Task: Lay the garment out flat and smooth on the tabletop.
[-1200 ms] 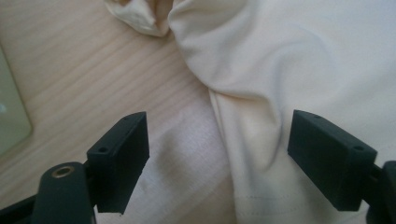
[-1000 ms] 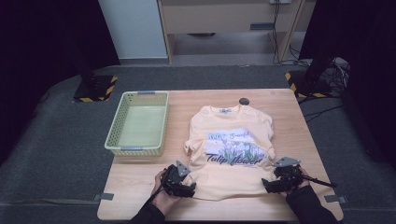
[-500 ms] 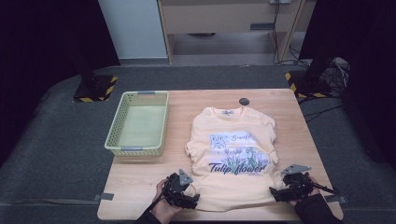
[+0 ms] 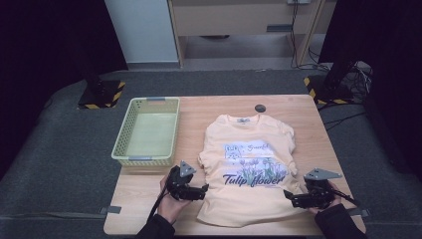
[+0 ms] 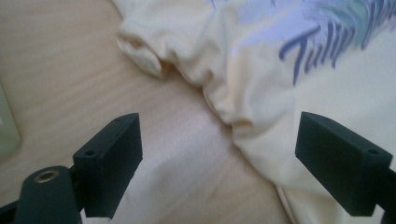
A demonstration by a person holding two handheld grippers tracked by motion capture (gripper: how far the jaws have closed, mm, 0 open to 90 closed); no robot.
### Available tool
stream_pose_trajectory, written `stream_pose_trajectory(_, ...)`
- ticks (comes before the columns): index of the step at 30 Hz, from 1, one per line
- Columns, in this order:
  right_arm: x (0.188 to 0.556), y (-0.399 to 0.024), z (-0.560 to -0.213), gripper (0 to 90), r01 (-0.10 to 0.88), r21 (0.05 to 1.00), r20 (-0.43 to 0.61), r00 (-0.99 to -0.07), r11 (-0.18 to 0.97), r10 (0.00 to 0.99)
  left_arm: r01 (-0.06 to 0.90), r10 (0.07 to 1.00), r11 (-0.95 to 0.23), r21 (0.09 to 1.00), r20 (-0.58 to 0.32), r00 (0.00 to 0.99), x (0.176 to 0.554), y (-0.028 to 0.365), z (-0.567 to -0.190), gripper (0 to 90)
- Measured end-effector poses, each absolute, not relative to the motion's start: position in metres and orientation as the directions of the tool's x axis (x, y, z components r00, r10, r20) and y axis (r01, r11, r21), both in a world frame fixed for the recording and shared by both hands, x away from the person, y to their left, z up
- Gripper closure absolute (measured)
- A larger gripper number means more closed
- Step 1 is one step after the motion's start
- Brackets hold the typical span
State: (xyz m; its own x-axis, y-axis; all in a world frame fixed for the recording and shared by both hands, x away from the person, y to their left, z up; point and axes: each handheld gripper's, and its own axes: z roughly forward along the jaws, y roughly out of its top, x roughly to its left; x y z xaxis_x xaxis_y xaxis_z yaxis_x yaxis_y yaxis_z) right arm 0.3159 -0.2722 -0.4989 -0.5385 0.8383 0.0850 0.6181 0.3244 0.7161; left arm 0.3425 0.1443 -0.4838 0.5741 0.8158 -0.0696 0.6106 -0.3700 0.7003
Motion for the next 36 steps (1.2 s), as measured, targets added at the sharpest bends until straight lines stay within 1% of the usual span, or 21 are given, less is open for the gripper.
stream_pose_trajectory(2, 0.318, -0.270, -0.501, 4.6, 0.618, 0.719, 0.098, -0.544, 0.318, 0.833, 0.602, 0.823, -0.359, 0.713, -0.062, 0.564, 0.352, 0.141, -0.481, 15.2)
stream_pose_trajectory(6, 0.323, -0.266, -0.504, 5.2, 0.606, 0.728, 0.092, -0.550, 0.321, 0.830, 0.580, 0.835, -0.347, 0.737, -0.039, 0.549, 0.371, 0.134, -0.475, 16.1)
stream_pose_trajectory(12, 0.329, -0.260, -0.512, 5.5, 0.601, 0.714, 0.062, -0.566, 0.360, 0.822, 0.555, 0.860, -0.311, 0.772, -0.020, 0.510, 0.402, 0.124, -0.467, 18.8)
stream_pose_trajectory(16, 0.329, -0.257, -0.517, 5.4, 0.601, 0.696, 0.038, -0.578, 0.393, 0.815, 0.554, 0.875, -0.299, 0.777, -0.008, 0.483, 0.422, 0.120, -0.467, 21.2)
stream_pose_trajectory(21, 0.328, -0.254, -0.521, 4.9, 0.603, 0.675, 0.018, -0.589, 0.425, 0.808, 0.570, 0.896, -0.296, 0.766, 0.016, 0.444, 0.446, 0.116, -0.475, 21.8)
stream_pose_trajectory(28, 0.328, -0.251, -0.528, 4.1, 0.603, 0.639, -0.023, -0.605, 0.477, 0.796, 0.601, 0.919, -0.238, 0.763, -0.023, 0.394, 0.472, 0.119, -0.495, 23.3)
stream_pose_trajectory(34, 0.327, -0.251, -0.528, 4.2, 0.607, 0.639, -0.017, -0.603, 0.473, 0.797, 0.624, 0.935, -0.220, 0.750, -0.022, 0.355, 0.485, 0.125, -0.510, 24.3)
stream_pose_trajectory(36, 0.327, -0.251, -0.529, 3.9, 0.611, 0.637, -0.012, -0.602, 0.470, 0.798, 0.644, 0.939, -0.206, 0.737, -0.036, 0.343, 0.491, 0.128, -0.514, 24.6)
